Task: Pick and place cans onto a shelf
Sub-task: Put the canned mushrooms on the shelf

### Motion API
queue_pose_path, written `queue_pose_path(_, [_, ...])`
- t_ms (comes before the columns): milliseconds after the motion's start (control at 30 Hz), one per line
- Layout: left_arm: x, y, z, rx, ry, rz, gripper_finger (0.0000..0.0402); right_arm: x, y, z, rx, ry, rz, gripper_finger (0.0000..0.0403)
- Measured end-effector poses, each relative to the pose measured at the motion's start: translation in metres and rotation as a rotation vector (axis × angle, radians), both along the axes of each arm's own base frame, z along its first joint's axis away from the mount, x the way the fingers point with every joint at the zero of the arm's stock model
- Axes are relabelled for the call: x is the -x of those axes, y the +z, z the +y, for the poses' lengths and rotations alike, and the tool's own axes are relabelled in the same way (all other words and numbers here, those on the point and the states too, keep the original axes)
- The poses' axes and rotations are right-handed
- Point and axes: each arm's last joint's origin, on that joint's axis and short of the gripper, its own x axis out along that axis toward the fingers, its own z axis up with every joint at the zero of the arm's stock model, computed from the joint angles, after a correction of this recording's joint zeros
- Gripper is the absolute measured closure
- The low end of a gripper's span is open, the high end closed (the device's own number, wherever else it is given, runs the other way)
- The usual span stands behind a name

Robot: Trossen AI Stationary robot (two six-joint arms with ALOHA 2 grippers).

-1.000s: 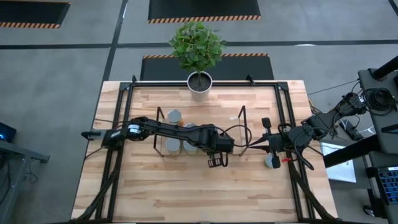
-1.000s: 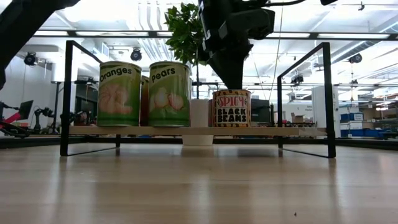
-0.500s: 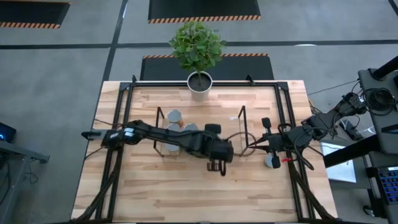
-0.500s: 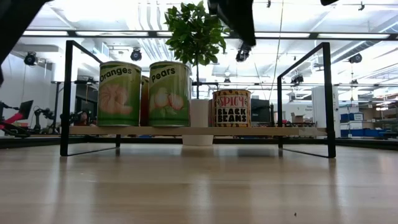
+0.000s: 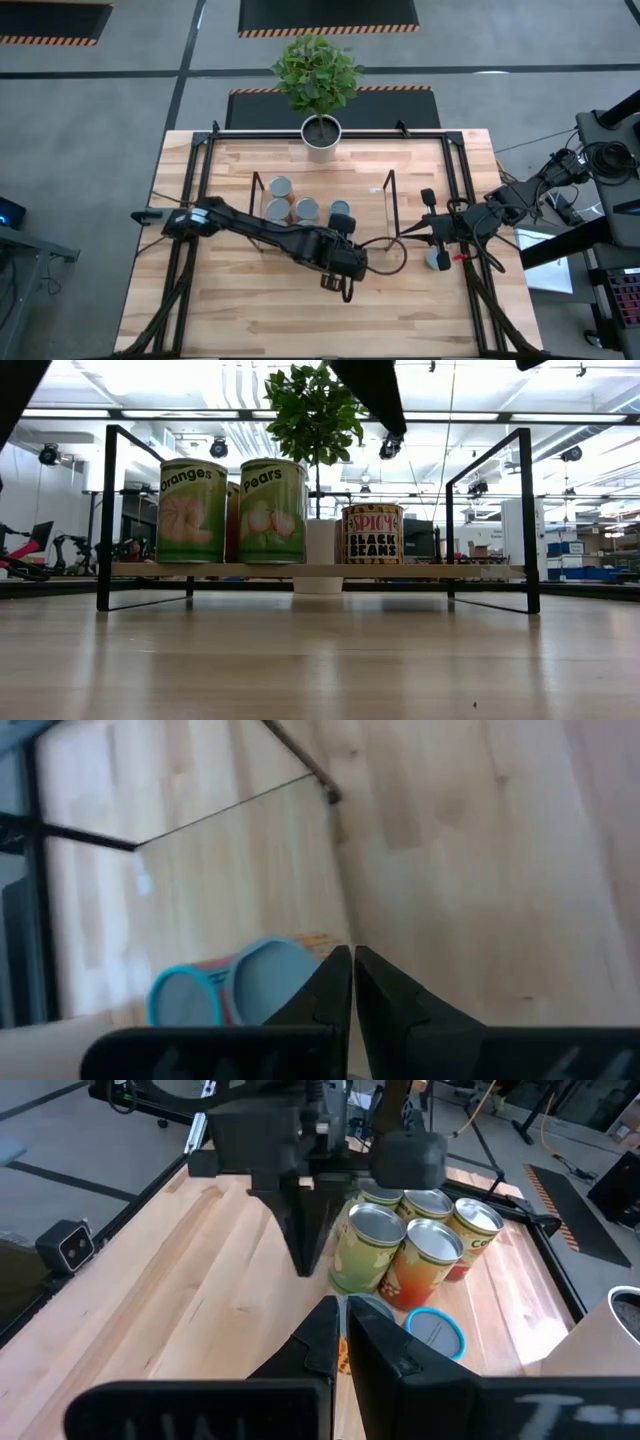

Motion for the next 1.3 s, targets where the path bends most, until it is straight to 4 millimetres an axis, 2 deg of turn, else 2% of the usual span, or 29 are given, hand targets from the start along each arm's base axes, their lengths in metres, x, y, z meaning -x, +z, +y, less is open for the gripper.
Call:
queue_pose_path(100, [0.007,-0.004,0.0,0.048,-0.045,-0.042,0.0402,0.0,0.0,0.0,-0.005,-0.002,0.001,0.039])
queue_pose_path(233, [0.023,-0.003,0.003,0.115,-0.091,-0.191,0.0402,0.0,0.0,0.0,-0.019,-0.006,-0.002,0.039])
queue_pose_path(500, [0.073,0.027,0.019,0.194,-0.094,-0.563,0.0402,-0.006,0.0,0.003,-0.093,-0.032,-0.003,0.039])
queue_pose_path(633, [0.096,0.038,0.027,0.191,-0.076,-0.701,0.0402,-0.011,-0.005,0.006,-0.193,-0.075,0.045,0.039])
queue_pose_path(800, [0.118,0.046,0.034,0.172,-0.117,-0.897,0.0402,-0.015,-0.014,0.012,-0.381,-0.053,0.181,0.039])
queue_pose_path(933, [0.132,0.043,0.039,0.165,-0.112,-0.984,0.0402,-0.016,-0.02,0.017,-0.572,-0.056,0.315,0.039])
queue_pose_path(1133, [0.145,0.034,0.044,0.163,-0.079,-0.98,0.0402,-0.016,-0.038,0.019,-0.752,-0.241,0.549,0.039])
queue_pose_path(1300, [0.146,0.031,0.045,0.178,-0.072,-0.975,0.0402,-0.017,-0.056,0.022,-0.822,-0.379,0.753,0.039])
